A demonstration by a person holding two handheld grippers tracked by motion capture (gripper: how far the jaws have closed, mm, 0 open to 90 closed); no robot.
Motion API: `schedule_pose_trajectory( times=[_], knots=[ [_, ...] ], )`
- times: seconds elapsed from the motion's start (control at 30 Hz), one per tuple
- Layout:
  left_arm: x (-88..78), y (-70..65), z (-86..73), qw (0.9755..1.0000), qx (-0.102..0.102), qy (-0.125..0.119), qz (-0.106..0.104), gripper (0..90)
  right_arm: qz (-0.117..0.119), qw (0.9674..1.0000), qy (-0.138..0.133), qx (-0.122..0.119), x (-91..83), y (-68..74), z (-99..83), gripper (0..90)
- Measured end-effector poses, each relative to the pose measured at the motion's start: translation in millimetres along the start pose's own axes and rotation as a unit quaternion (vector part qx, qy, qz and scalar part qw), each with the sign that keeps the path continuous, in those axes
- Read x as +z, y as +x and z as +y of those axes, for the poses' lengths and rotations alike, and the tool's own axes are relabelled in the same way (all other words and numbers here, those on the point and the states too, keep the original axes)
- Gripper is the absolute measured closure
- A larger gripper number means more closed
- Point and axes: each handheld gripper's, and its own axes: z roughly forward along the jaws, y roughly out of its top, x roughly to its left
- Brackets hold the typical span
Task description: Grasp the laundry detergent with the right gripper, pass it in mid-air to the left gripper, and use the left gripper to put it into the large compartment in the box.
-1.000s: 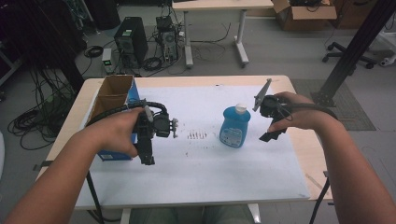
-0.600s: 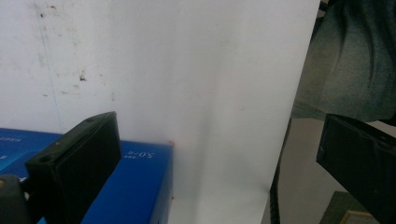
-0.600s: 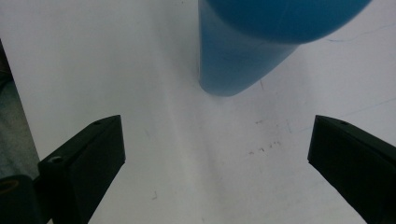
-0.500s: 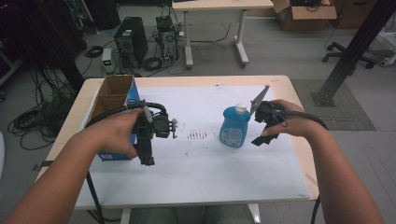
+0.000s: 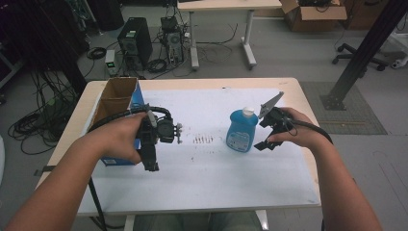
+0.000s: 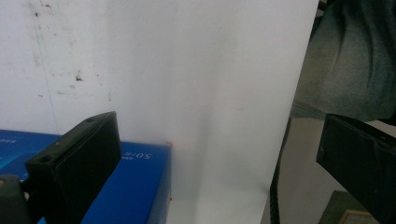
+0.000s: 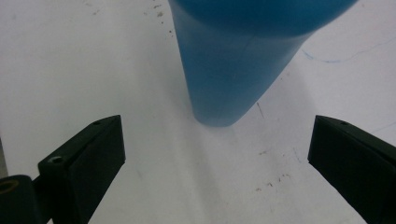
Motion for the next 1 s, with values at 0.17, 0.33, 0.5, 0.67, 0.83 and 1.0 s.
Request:
schedule_pose_trajectory(
  times=[0.17,0.33,0.5,0.67,0.83,1.0],
  knots=[
    [1.8,-0.1,0.2,1.0000,0.003,0.000,-0.001,0.4,-0.002,0.9997,-0.022,0.006,6.2,0.4,-3.1,4.1],
    [2.7,-0.2,-0.5,1.0000,0.000,-0.001,-0.001,0.4,-0.012,0.9988,-0.046,0.010,10.7,0.7,-5.7,4.0],
    [2.5,-0.3,-1.9,1.0000,0.000,0.000,0.000,0.4,-0.022,0.9965,-0.079,0.016,12.3,2.0,-8.0,3.6],
    [1.6,-0.3,-2.5,1.0000,0.000,-0.001,0.001,0.4,-0.024,0.9950,-0.096,0.016,14.4,3.8,-9.5,3.6],
    [0.9,-0.9,-1.7,1.0000,0.001,-0.001,0.001,0.4,-0.027,0.9931,-0.112,0.020,18.6,4.9,-12.2,3.3],
    [1.1,-1.5,-0.4,1.0000,0.004,0.002,0.001,0.4,-0.031,0.9899,-0.137,0.019,23.1,6.2,-13.5,3.1]
  ],
)
